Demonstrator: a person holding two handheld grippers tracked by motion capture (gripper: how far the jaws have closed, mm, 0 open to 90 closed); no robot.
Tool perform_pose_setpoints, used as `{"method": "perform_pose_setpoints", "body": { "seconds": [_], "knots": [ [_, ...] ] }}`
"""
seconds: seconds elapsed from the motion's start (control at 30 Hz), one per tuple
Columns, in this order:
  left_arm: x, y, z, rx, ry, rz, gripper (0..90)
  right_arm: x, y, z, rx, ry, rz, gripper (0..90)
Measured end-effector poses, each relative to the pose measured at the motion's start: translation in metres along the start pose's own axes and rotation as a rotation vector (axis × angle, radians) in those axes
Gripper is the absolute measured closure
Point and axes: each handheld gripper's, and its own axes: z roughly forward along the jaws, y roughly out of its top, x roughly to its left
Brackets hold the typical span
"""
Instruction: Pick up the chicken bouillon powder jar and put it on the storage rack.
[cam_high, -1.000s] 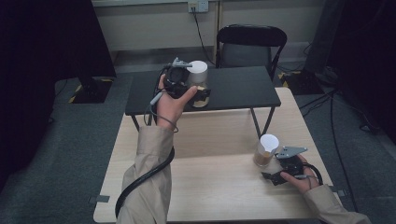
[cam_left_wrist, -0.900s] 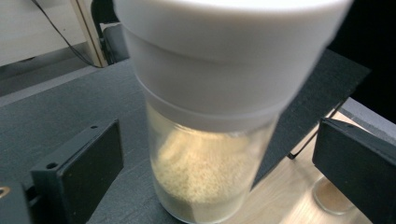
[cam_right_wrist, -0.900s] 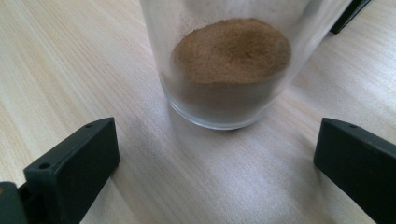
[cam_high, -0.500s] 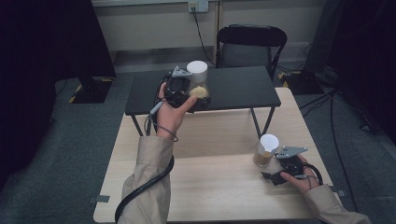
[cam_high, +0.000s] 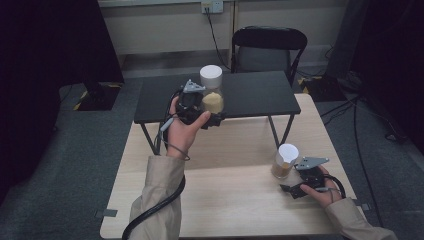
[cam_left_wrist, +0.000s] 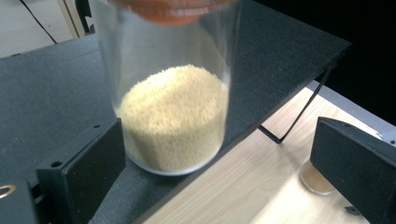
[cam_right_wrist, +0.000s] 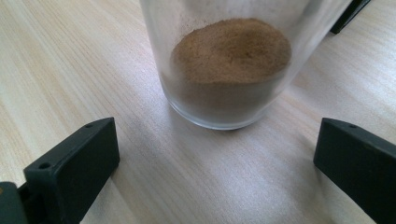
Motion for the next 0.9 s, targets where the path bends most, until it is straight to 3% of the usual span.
{"method": "perform_pose_setpoints", "body": {
  "seconds": [0.53,0.6,0.9],
  "knots": [
    [-0.002,-0.025,0.004,-0.006,-0.033,-0.004,2.6,0.0,0.0,0.0,0.0,0.0,0.0,0.0],
    [0.001,-0.03,0.005,-0.011,-0.054,-0.016,2.5,0.0,0.0,0.0,0.0,0.0,-0.001,0.0],
    [0.0,-0.043,0.009,-0.004,-0.069,-0.003,2.5,0.0,0.0,0.0,0.0,0.0,-0.001,0.0]
  ]
}}
